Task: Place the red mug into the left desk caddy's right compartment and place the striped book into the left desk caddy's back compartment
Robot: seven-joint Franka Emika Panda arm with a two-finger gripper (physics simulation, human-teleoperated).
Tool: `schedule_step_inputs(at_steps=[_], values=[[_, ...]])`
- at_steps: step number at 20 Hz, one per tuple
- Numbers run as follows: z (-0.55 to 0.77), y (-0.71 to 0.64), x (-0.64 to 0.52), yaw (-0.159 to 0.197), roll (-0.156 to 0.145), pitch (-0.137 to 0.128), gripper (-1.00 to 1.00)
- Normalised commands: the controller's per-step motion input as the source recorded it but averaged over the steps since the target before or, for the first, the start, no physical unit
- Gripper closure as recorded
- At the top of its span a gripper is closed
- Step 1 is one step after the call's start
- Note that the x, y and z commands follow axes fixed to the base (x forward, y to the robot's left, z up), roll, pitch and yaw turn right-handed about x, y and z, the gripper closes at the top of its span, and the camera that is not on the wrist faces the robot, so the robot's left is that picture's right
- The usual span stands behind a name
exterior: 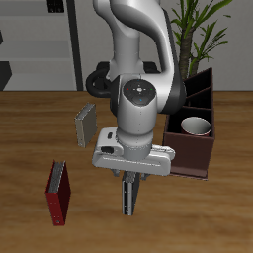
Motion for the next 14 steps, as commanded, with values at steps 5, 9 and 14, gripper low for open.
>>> schedule_step_inputs(at_steps=[5,9,14], values=[[0.02,0.11,-0.06,-0.027,-0.013,-0.008,1.0],[0.32,0.09,-0.12,-0.02,-0.012,-0.037,1.0],[0.69,0.22,-0.46,-0.01,-0.055,-0.097,1.0]])
